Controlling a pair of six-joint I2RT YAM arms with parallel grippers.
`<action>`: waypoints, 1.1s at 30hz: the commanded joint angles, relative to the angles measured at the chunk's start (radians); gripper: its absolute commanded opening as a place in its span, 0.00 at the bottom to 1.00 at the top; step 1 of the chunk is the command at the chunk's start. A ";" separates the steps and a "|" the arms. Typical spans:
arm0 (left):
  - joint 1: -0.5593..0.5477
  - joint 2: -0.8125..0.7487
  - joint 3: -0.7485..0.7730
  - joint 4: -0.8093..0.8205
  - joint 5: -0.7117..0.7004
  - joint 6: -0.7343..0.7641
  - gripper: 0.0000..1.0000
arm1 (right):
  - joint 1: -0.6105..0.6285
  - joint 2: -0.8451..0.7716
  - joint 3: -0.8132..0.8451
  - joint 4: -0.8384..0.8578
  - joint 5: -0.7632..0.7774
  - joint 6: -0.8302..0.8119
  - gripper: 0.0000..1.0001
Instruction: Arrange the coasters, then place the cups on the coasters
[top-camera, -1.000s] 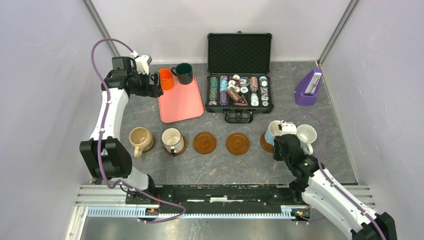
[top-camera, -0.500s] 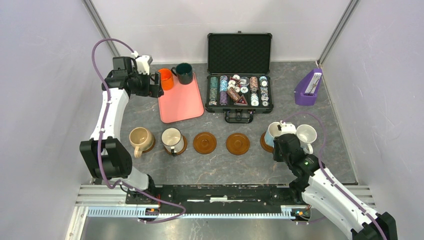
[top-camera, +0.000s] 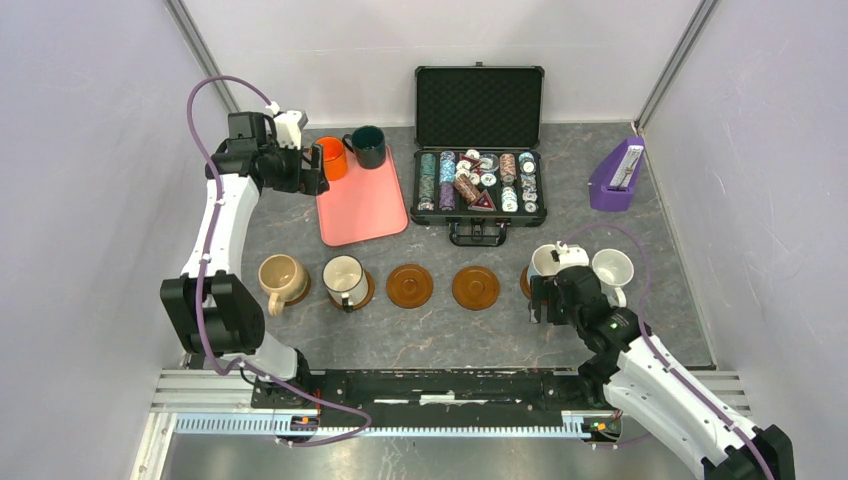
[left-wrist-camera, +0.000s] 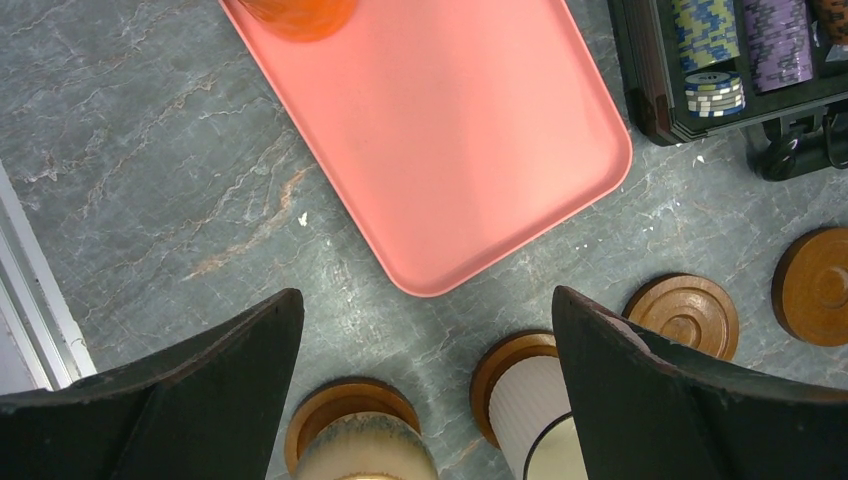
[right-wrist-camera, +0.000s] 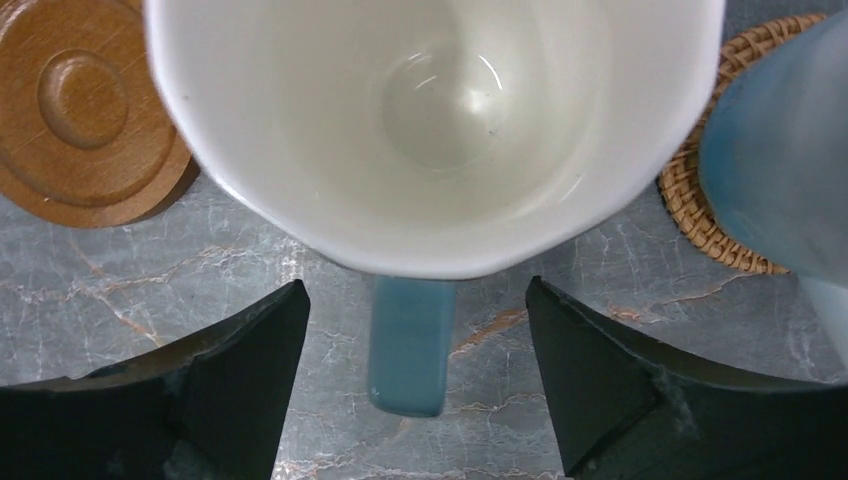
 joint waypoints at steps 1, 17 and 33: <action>-0.006 0.008 0.051 0.001 -0.011 0.047 1.00 | 0.001 -0.011 0.072 -0.001 -0.045 -0.042 0.89; -0.044 0.040 0.074 0.002 -0.028 0.029 1.00 | 0.001 -0.026 0.093 -0.002 -0.121 -0.079 0.76; -0.068 0.062 0.081 0.002 -0.033 0.024 1.00 | -0.001 -0.026 0.270 -0.155 0.021 -0.103 0.97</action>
